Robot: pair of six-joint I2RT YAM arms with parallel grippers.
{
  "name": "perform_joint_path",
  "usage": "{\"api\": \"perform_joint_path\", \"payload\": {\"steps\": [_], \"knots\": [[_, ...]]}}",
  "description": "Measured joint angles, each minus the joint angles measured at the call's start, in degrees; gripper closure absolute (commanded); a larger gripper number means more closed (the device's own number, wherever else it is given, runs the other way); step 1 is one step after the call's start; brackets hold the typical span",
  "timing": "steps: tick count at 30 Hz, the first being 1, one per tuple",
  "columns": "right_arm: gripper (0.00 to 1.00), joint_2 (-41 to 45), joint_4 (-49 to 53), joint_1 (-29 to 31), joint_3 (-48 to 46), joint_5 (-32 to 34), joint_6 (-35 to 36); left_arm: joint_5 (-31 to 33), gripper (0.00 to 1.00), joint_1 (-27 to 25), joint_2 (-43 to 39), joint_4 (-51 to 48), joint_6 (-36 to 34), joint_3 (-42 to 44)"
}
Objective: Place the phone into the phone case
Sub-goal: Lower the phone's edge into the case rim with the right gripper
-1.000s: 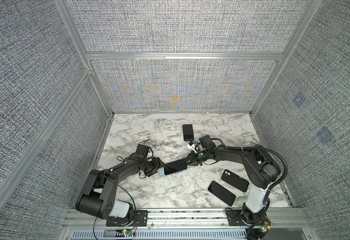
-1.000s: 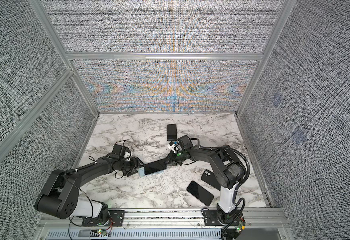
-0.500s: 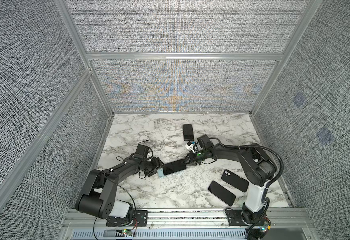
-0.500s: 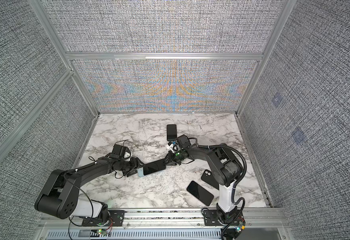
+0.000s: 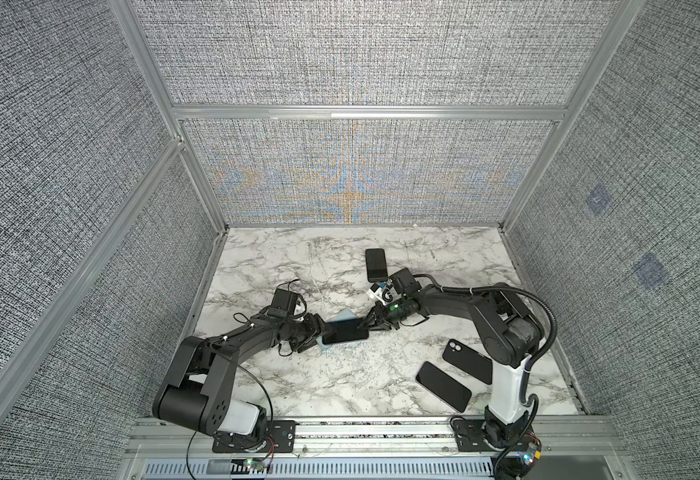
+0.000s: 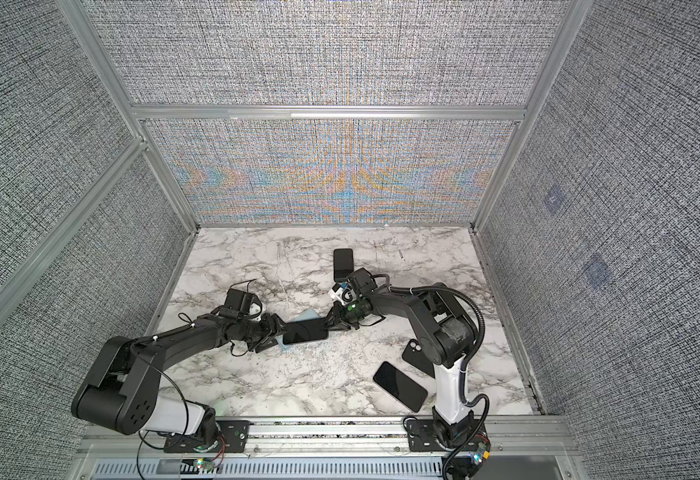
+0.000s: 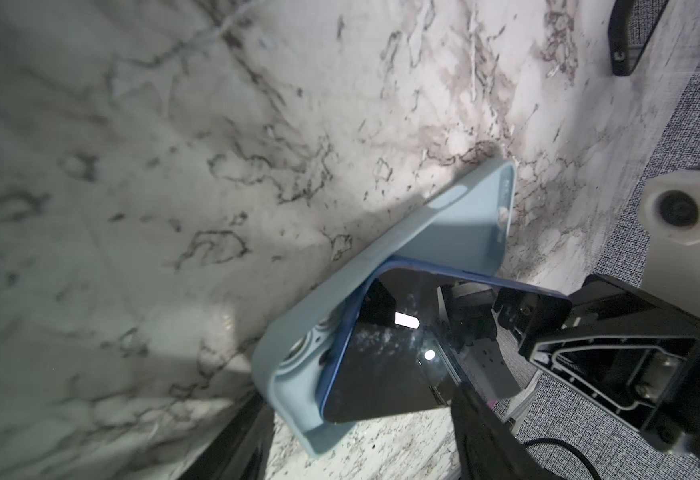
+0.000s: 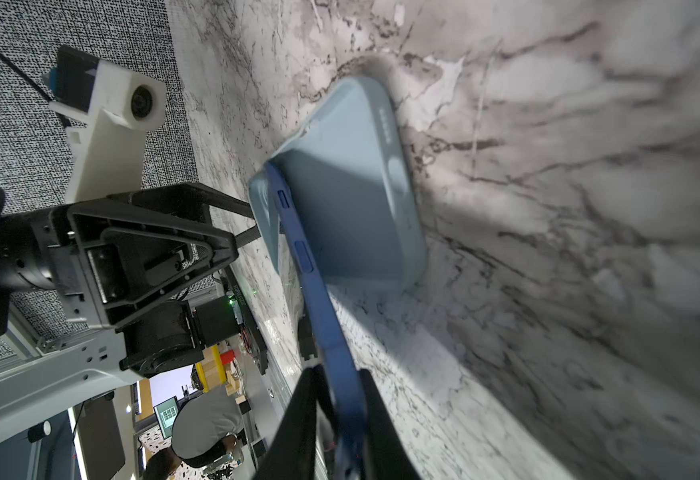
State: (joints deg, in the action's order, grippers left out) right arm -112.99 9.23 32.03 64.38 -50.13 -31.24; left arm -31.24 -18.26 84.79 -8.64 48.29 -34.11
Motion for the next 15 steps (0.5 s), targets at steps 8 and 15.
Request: {"api": "perform_joint_path", "payload": {"steps": [8, 15], "knots": [[0.83, 0.7, 8.4, 0.2, 3.1, 0.3, 6.5, -0.5, 0.31, 0.0, 1.7, -1.5, -1.5, -2.5], [0.83, 0.4, 15.6, 0.1, 7.6, 1.2, 11.2, -0.4, 0.31, -0.1, 2.2, -2.4, -2.4, -3.3]]}}
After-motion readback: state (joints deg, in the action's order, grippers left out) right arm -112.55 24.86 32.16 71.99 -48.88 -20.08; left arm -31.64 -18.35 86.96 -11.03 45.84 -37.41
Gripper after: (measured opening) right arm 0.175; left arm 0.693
